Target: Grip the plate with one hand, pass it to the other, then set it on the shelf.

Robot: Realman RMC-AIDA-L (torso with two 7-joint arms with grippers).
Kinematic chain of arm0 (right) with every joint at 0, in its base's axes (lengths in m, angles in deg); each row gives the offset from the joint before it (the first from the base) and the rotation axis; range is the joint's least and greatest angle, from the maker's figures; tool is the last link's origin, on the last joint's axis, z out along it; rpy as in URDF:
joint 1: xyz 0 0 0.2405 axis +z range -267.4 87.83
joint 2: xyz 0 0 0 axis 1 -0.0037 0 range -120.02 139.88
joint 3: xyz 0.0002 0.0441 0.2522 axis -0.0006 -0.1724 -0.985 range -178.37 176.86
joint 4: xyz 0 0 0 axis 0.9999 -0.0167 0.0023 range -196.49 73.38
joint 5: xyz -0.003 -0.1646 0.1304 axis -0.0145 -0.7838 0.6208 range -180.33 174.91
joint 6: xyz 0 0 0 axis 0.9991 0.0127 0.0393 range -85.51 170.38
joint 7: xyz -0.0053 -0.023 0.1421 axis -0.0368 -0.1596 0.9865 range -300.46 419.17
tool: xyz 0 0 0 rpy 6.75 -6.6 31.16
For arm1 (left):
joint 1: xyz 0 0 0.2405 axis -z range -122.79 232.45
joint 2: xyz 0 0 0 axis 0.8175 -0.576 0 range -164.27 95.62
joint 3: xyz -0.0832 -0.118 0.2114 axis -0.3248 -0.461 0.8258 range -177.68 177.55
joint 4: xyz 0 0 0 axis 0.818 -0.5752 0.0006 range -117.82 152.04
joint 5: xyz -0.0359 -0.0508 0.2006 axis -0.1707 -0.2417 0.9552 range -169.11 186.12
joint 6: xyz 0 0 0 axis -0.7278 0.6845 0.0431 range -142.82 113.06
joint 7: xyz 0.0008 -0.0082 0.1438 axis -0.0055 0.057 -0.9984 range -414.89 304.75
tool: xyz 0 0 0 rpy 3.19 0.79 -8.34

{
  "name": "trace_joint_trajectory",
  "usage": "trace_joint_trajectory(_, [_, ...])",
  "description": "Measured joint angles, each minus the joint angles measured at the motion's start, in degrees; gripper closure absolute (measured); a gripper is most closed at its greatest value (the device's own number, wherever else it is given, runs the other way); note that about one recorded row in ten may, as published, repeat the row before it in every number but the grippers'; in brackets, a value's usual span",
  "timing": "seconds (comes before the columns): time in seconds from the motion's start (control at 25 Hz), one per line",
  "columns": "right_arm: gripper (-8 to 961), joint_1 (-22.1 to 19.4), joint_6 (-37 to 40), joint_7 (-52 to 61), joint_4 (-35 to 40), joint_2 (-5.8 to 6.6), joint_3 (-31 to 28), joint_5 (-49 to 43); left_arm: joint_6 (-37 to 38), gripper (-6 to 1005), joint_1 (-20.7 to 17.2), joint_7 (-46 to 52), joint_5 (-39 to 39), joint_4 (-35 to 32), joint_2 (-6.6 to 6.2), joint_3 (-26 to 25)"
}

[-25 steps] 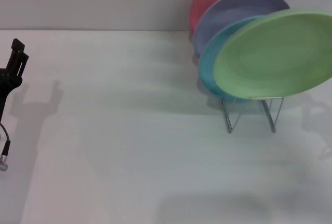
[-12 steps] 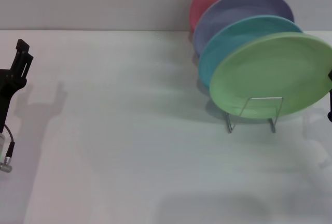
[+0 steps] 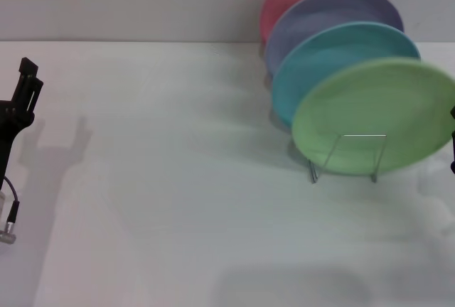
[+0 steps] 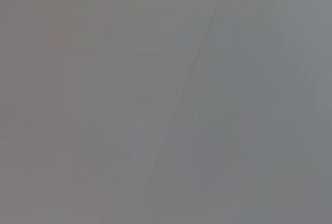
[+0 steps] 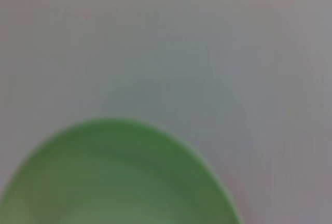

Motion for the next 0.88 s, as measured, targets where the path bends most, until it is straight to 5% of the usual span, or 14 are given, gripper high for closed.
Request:
trace_joint_trajectory(0.28, [804, -1.44, 1.91, 0.1, -1.49, 0.01, -0.28, 0.16, 0.64, 181, -0.24, 0.0, 0.0, 0.0, -0.14, 0.14])
trace_joint_trajectory(0.32, [742, -1.44, 1.91, 0.1, -1.49, 0.01, -0.28, 0.16, 0.71, 181, -0.24, 0.0, 0.0, -0.01, -0.15, 0.14])
trace_joint_trajectory(0.4, [618, -2.46, 4.4, 0.23, -2.11, 0.02, -0.22, 0.18, 0.92, 181, -0.24, 0.0, 0.0, 0.0, -0.16, 0.15])
trace_joint_trajectory(0.68, [585, -9.69, 22.26, 2.12, -6.85, 0.05, -3.21, 2.21, 2.9, 181, -0.28, -0.19, 0.28, 0.59, -0.27, 0.16])
trace_joint_trajectory(0.88, [561, -8.39, 24.45, 9.2, -5.51, 0.42, -8.33, 6.67, 9.59, 181, -0.4, -3.51, 7.44, 2.9, -0.14, 0.23])
